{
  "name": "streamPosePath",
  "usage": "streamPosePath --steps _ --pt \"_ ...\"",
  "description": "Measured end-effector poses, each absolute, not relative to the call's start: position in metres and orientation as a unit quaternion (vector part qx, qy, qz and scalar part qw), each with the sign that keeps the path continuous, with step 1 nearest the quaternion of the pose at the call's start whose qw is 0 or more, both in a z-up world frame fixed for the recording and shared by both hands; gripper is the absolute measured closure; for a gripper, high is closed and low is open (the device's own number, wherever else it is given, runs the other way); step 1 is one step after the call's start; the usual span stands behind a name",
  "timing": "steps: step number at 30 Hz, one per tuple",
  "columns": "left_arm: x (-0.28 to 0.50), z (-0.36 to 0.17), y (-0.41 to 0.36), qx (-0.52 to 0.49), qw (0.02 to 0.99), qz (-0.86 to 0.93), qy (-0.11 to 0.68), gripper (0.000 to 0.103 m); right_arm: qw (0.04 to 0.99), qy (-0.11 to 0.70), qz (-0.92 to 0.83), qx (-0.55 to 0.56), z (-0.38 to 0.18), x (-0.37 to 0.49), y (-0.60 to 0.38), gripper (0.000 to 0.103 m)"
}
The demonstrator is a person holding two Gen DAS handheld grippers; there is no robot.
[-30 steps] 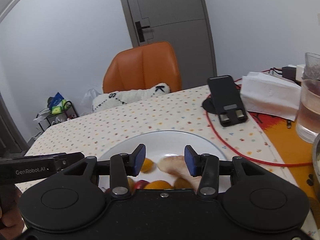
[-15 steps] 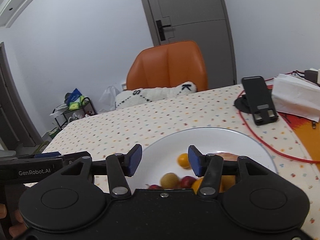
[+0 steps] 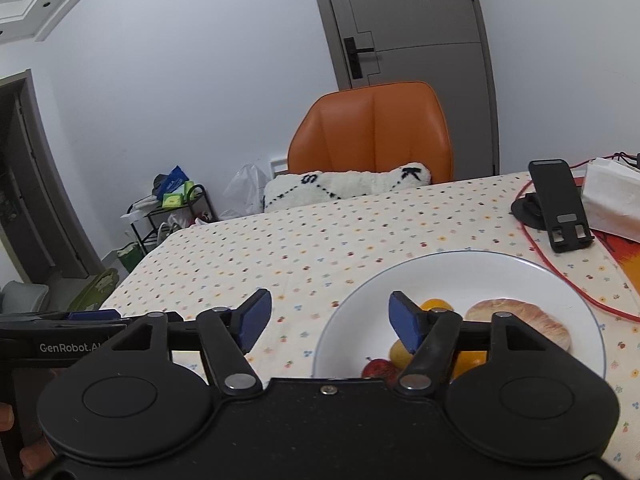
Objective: Organize fruits
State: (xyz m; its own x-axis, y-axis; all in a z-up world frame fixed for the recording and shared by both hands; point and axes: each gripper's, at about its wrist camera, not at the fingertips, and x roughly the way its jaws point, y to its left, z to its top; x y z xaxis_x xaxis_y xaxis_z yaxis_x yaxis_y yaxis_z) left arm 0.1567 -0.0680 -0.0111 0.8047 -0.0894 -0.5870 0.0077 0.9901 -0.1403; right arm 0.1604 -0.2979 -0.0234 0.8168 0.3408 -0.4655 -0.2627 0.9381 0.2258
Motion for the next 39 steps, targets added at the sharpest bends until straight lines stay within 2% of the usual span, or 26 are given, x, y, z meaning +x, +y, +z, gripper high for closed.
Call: streamPosePath --steps 4,9,13,18,39 --pt "0.147 -0.007 -0.059 -0.068 0.949 -0.018 0.307 0.007 0.95 0.256 0.161 0.072 -0.02 0.152 -0.291 0.027" --pt "0.133 -0.001 -0.046 -0.075 0.949 -0.007 0.305 0.007 0.952 0.251 0.164 0.071 -0.015 0.139 -0.283 0.021" --pt "0.121 0.003 -0.04 -0.072 0.952 -0.002 0.298 0.006 0.952 0.247 0.166 0.068 -0.012 0.126 -0.277 0.009" --pt "0.102 0.008 -0.032 -0.071 0.955 -0.003 0.287 0.0 0.953 0.244 0.168 0.064 -0.006 0.11 -0.271 0.0" --pt "0.042 0.021 -0.004 -0.062 0.96 -0.017 0.271 0.0 0.953 0.253 0.152 0.064 0.007 0.053 -0.256 0.0"
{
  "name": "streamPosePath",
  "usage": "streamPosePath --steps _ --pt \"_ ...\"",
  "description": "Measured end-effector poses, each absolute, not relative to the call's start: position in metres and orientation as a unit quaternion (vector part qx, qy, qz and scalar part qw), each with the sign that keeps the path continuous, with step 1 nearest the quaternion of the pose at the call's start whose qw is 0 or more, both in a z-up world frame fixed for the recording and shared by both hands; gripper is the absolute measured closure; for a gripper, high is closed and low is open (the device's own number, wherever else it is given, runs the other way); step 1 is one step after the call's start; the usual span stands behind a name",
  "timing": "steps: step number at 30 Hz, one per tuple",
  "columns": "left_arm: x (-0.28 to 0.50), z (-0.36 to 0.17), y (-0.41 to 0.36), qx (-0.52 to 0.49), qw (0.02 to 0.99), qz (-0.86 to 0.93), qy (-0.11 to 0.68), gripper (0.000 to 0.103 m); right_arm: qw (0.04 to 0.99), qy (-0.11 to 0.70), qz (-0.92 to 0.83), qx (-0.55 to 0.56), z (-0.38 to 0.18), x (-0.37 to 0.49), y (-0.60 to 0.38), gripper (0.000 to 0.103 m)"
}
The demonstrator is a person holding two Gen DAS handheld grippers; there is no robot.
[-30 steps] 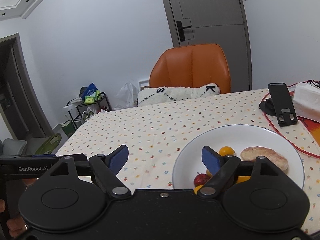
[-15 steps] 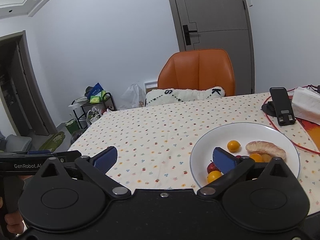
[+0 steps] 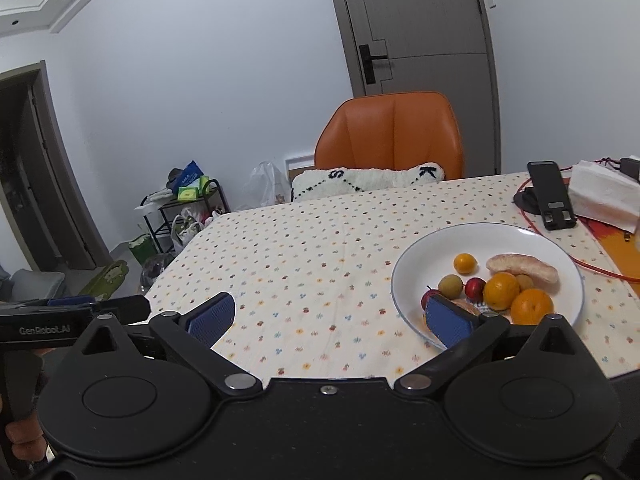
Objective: Organize fruits
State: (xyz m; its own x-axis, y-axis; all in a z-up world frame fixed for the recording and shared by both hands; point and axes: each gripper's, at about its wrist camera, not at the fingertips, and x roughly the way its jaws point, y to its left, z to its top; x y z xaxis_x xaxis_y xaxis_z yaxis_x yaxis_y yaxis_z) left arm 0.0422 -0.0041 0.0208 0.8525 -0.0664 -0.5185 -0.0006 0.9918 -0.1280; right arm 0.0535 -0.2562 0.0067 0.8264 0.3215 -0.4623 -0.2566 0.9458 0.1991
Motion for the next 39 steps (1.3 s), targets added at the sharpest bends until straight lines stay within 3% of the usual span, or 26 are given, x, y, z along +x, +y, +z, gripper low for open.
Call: streamPosePath --steps 16,39 --pt "-0.008 0.027 0.025 -0.052 0.963 -0.038 0.263 0.0 0.967 0.239 0.069 0.052 0.018 0.001 -0.234 0.0" --pt "-0.013 0.028 0.035 -0.053 0.962 -0.029 0.265 0.0 0.968 0.237 0.068 0.042 0.016 -0.009 -0.221 0.0"
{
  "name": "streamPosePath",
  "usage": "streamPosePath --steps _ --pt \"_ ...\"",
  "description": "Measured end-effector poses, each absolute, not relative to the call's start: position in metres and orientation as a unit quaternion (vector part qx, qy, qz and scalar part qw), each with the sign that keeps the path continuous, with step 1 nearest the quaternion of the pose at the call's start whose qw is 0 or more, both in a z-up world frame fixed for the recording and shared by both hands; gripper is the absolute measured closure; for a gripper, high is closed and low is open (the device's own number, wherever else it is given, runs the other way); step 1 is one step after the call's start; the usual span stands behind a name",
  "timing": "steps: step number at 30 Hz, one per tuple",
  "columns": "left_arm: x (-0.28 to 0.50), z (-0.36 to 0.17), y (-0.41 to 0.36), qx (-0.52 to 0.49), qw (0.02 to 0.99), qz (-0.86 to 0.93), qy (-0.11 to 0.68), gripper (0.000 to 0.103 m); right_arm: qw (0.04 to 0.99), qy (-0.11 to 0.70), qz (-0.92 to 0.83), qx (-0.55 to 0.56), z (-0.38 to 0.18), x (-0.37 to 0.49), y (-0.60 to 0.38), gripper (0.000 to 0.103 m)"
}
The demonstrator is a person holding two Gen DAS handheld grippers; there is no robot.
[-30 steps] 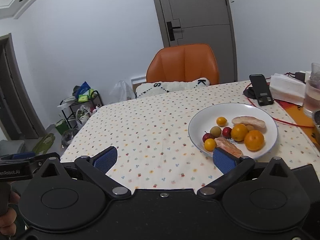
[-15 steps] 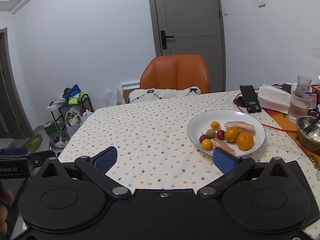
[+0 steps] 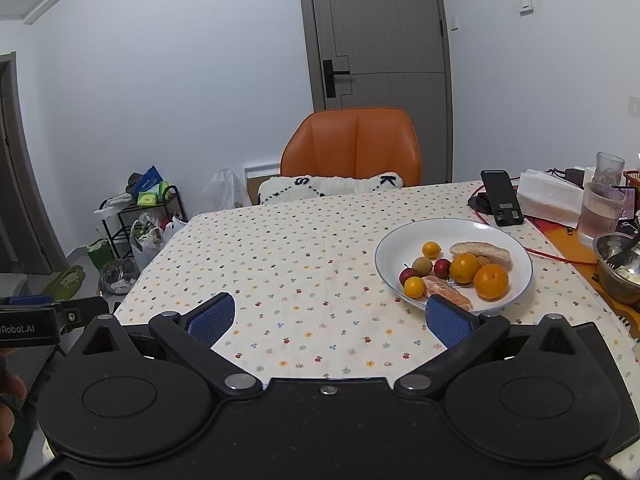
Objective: Organize fruits
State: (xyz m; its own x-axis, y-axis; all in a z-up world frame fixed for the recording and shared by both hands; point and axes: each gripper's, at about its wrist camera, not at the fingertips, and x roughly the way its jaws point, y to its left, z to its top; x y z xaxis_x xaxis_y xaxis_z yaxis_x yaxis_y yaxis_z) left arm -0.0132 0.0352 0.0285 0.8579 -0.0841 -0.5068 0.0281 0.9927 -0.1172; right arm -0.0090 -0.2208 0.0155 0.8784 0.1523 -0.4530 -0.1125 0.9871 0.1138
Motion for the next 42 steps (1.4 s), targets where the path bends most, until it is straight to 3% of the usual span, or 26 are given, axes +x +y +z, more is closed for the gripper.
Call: streamPosePath --steps 42 --pt "-0.0128 0.0293 0.0275 -0.047 0.962 -0.038 0.265 0.0 0.971 0.228 0.062 0.039 0.0201 -0.0082 -0.2294 0.0"
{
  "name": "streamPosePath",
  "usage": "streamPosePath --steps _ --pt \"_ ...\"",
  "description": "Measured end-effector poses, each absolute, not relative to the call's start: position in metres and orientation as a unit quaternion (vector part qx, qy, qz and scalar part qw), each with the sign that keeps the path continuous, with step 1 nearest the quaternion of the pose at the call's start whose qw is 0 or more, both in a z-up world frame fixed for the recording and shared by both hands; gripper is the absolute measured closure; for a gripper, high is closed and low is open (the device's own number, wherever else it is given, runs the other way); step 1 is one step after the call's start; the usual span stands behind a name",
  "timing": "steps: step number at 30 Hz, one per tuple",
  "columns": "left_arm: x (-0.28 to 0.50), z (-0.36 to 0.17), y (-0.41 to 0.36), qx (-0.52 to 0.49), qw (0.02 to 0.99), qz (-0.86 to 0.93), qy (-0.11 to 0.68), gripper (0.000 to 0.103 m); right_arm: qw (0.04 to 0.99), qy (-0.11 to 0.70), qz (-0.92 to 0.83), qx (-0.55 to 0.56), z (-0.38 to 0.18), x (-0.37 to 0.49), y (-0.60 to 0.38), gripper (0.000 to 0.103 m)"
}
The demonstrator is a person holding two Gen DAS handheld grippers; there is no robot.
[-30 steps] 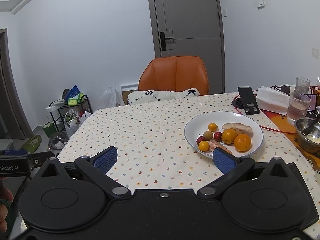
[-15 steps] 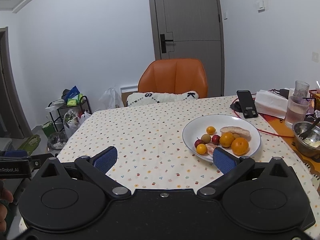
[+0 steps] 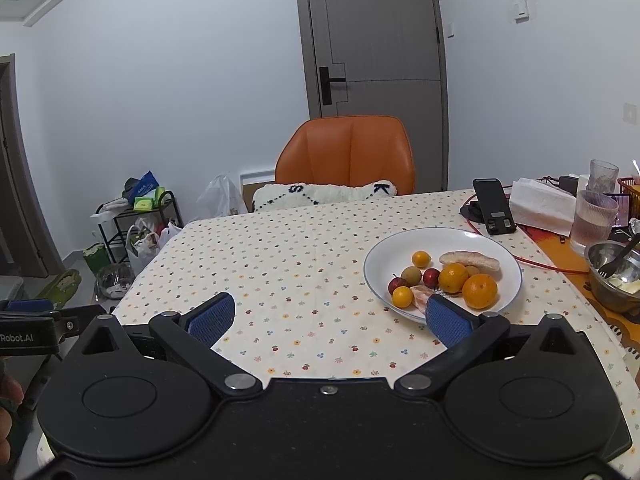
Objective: Organize fruits
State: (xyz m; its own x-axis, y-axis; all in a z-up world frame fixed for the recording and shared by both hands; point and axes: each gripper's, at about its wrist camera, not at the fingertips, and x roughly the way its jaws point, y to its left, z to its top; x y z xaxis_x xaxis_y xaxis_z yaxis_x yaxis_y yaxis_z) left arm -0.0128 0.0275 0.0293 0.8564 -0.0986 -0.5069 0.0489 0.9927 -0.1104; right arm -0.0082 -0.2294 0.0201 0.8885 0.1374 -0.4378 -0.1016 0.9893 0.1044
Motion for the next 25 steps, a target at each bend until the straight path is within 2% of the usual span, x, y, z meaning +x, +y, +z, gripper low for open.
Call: streamPosePath --steps 25 --pt "-0.0116 0.0245 0.0244 -0.043 0.96 -0.047 0.273 0.0 0.97 0.233 0.055 0.042 0.014 -0.0048 -0.2317 0.0"
